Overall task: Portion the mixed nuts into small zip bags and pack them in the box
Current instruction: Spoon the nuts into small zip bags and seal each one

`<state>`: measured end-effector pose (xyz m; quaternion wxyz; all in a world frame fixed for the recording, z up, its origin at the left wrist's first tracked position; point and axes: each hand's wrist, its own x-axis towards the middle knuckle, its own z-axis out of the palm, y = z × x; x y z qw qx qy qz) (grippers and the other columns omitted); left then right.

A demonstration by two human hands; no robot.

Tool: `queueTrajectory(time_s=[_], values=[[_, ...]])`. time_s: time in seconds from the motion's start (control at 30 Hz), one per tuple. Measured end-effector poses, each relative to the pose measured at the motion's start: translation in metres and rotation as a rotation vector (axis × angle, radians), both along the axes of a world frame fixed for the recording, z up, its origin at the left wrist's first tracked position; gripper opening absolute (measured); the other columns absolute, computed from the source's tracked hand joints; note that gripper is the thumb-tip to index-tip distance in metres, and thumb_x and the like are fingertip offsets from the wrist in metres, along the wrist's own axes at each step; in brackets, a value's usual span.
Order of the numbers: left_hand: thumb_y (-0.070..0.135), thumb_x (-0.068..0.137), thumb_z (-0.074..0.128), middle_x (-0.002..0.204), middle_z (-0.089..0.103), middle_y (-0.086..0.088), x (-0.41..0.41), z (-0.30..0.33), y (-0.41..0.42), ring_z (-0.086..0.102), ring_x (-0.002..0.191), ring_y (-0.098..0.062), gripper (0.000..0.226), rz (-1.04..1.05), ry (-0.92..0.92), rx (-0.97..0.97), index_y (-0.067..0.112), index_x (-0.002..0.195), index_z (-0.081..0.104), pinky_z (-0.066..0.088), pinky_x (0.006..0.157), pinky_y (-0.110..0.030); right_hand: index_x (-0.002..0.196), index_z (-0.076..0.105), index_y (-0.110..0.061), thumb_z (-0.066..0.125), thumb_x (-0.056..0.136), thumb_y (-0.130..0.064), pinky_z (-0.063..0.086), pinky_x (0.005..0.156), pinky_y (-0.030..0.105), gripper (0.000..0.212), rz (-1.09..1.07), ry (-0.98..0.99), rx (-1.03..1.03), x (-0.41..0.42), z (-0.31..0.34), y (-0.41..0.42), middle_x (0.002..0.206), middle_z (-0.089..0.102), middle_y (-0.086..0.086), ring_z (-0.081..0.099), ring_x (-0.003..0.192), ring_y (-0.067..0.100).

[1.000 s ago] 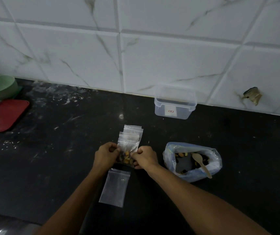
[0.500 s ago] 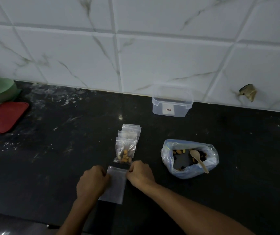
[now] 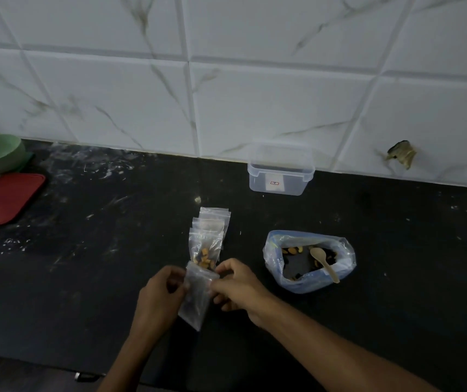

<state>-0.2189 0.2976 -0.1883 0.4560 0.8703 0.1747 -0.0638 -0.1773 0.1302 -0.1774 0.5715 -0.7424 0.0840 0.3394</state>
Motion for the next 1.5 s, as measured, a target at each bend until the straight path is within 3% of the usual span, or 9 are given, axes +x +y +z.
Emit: queueTrajectory(time_s=[0.17, 0.47, 0.6, 0.8, 0.97, 1.13, 1.23, 1.37, 1.5], values=[[0.014, 0.091, 0.065, 0.092, 0.063, 0.013, 0.019, 0.03, -0.037, 0.062, 0.082, 0.003, 0.025, -0.124, -0.12, -0.061, 0.036, 0.1, 0.057, 0.048, 0.057, -0.011, 0.098, 0.063, -0.02, 0.06, 0.092, -0.022, 0.05, 0.064, 0.022, 0.007, 0.045, -0.18, -0.038, 0.001, 0.037, -0.037, 0.096, 0.07, 0.004, 0.064, 0.077, 0.009], [0.033, 0.094, 0.06, 0.083, 0.063, 0.007, 0.051, 0.06, -0.105, 0.061, 0.076, -0.001, 0.01, -0.189, -0.35, -0.1, 0.025, 0.089, 0.061, 0.047, 0.063, -0.014, 0.076, 0.063, -0.018, 0.065, 0.089, -0.021, 0.055, 0.066, 0.03, 0.014, -0.23, -0.563, -0.367, 0.003, 0.061, -0.091, 0.074, 0.067, 0.0, 0.065, 0.07, 0.012], [0.046, 0.093, 0.057, 0.077, 0.068, -0.004, 0.058, 0.066, -0.13, 0.065, 0.072, -0.014, 0.033, -0.285, -0.221, -0.286, 0.016, 0.083, 0.066, 0.053, 0.066, -0.024, 0.068, 0.058, -0.02, 0.068, 0.088, -0.021, 0.049, 0.063, 0.023, 0.022, -0.298, -0.683, -0.418, -0.002, 0.057, -0.1, 0.067, 0.063, -0.002, 0.061, 0.065, 0.01], [0.022, 0.098, 0.055, 0.079, 0.071, -0.007, 0.063, 0.063, -0.148, 0.07, 0.079, -0.022, 0.02, -0.308, -0.127, -0.445, 0.012, 0.085, 0.068, 0.059, 0.071, -0.032, 0.075, 0.065, -0.012, 0.071, 0.085, -0.017, 0.053, 0.064, 0.02, 0.012, -0.344, -0.706, -0.348, -0.011, 0.045, -0.108, 0.069, 0.067, -0.002, 0.064, 0.066, 0.005], [0.014, 0.095, 0.058, 0.081, 0.072, -0.009, 0.065, 0.057, -0.149, 0.072, 0.08, -0.026, 0.017, -0.338, -0.128, -0.382, 0.011, 0.083, 0.07, 0.061, 0.078, -0.046, 0.074, 0.064, -0.022, 0.057, 0.092, -0.02, 0.047, 0.067, 0.019, 0.02, -0.329, -0.487, -0.214, -0.011, 0.047, -0.112, 0.072, 0.066, -0.005, 0.064, 0.071, 0.0], [0.016, 0.091, 0.065, 0.079, 0.072, -0.001, 0.066, 0.059, -0.151, 0.072, 0.078, -0.016, 0.015, -0.449, -0.103, -0.314, 0.018, 0.077, 0.07, 0.061, 0.079, -0.042, 0.085, 0.07, -0.01, 0.047, 0.099, -0.026, 0.055, 0.081, 0.035, 0.031, -0.401, -0.382, -0.154, -0.004, 0.047, -0.116, 0.082, 0.072, 0.011, 0.069, 0.083, 0.021], [0.013, 0.088, 0.067, 0.078, 0.071, 0.002, 0.067, 0.062, -0.153, 0.07, 0.075, -0.012, 0.016, -0.447, -0.104, -0.251, 0.02, 0.074, 0.069, 0.061, 0.076, -0.035, 0.089, 0.067, -0.006, 0.044, 0.1, -0.022, 0.054, 0.081, 0.036, 0.031, -0.291, -0.396, -0.337, 0.0, 0.047, -0.124, 0.085, 0.069, 0.013, 0.068, 0.084, 0.022], [0.014, 0.085, 0.067, 0.073, 0.066, 0.006, 0.074, 0.068, -0.15, 0.063, 0.068, -0.007, 0.013, -0.39, -0.163, 0.006, 0.021, 0.075, 0.064, 0.052, 0.062, -0.021, 0.078, 0.064, -0.019, 0.057, 0.092, -0.024, 0.055, 0.063, 0.029, 0.017, -0.21, -0.596, -0.669, 0.003, 0.055, -0.14, 0.071, 0.064, -0.003, 0.063, 0.066, 0.01], [0.021, 0.086, 0.067, 0.072, 0.063, 0.008, 0.074, 0.07, -0.154, 0.06, 0.067, -0.005, 0.012, -0.424, -0.208, 0.143, 0.025, 0.076, 0.062, 0.05, 0.061, -0.022, 0.075, 0.06, -0.022, 0.06, 0.091, -0.027, 0.049, 0.056, 0.025, 0.016, -0.155, -0.665, -0.789, 0.005, 0.064, -0.144, 0.067, 0.061, -0.004, 0.06, 0.06, 0.009]])
